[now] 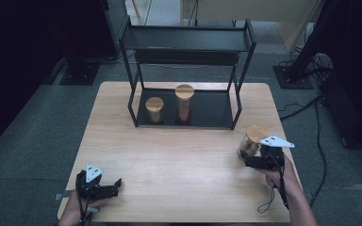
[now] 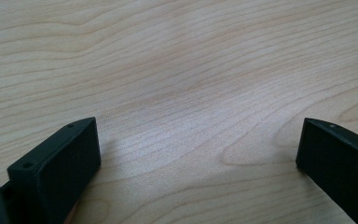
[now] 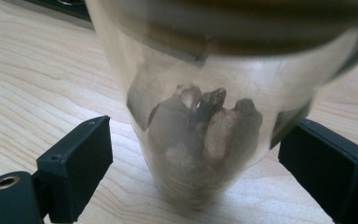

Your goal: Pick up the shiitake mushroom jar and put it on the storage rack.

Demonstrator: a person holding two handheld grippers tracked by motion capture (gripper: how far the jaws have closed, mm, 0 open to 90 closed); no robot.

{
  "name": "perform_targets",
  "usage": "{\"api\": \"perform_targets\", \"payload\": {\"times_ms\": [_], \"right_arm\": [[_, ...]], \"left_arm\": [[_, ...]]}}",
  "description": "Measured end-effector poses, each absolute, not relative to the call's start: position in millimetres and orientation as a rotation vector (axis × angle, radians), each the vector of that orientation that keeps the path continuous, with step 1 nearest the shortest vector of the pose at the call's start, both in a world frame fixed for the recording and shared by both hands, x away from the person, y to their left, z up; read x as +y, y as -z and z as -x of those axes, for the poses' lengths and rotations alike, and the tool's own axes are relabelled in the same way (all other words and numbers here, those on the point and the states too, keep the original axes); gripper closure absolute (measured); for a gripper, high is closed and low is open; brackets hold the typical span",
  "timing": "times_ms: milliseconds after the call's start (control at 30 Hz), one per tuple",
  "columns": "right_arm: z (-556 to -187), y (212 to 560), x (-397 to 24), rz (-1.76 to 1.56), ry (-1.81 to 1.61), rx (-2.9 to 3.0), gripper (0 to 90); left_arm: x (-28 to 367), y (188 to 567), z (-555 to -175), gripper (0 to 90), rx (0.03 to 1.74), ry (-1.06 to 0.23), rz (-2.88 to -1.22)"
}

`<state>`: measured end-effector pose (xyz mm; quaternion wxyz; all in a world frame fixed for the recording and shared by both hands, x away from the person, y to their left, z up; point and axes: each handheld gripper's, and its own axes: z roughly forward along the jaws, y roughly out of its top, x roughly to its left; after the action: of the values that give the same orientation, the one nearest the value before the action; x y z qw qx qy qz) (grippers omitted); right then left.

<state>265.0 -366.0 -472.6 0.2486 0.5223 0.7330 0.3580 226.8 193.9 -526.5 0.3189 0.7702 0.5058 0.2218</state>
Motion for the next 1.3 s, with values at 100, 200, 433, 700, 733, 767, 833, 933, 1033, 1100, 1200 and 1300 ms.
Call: {"api": "perform_targets", "payload": {"times_ms": [100,200,433,700,733,767,833,933,1033,1100,1200,1300], "right_arm": [[-265.2,469.3,-365.9,-1.420,-0.979,1.995,9.3],[-265.4,463.7,-366.0,-1.419,-0.989,1.988,9.4],[-267.0,450.7,-366.1,-1.426,-0.991,1.971,13.4],[-271.0,442.7,-364.1,-1.431,-0.983,1.968,20.3],[-271.8,442.1,-363.8,-1.438,-0.983,1.964,21.5],[-272.5,441.6,-363.6,-1.440,-0.984,1.965,22.2],[-273.6,440.7,-362.7,-1.448,-0.982,1.963,24.2],[-274.9,440.2,-361.4,-1.443,-0.980,1.974,24.4],[-276.1,439.7,-358.8,-1.438,-0.979,1.984,24.5],[-277.2,439.6,-356.7,-1.435,-0.980,1.988,24.5],[-279.3,439.7,-352.7,-1.432,-0.983,1.991,24.5],[-281.8,439.6,-347.7,-1.426,-0.984,1.996,24.5]], "left_arm": [[193.9,526.5,-226.8,0.0,1.330,-0.584,-2.025],[193.9,526.4,-226.8,0.0,1.330,-0.583,-2.026],[193.8,526.5,-226.9,0.0,1.331,-0.584,-2.024],[193.8,526.5,-226.8,0.0,1.331,-0.584,-2.024],[193.8,526.5,-226.9,0.0,1.331,-0.584,-2.024],[193.8,526.5,-226.8,0.0,1.331,-0.584,-2.024],[193.8,526.5,-226.8,0.0,1.331,-0.584,-2.023],[193.8,526.5,-226.9,0.0,1.331,-0.583,-2.024],[193.8,526.5,-226.9,0.0,1.331,-0.583,-2.024],[193.8,526.5,-226.9,0.0,1.331,-0.583,-2.023],[193.8,526.5,-226.9,0.0,1.331,-0.583,-2.024],[193.8,526.5,-226.9,0.0,1.331,-0.583,-2.023]]}}
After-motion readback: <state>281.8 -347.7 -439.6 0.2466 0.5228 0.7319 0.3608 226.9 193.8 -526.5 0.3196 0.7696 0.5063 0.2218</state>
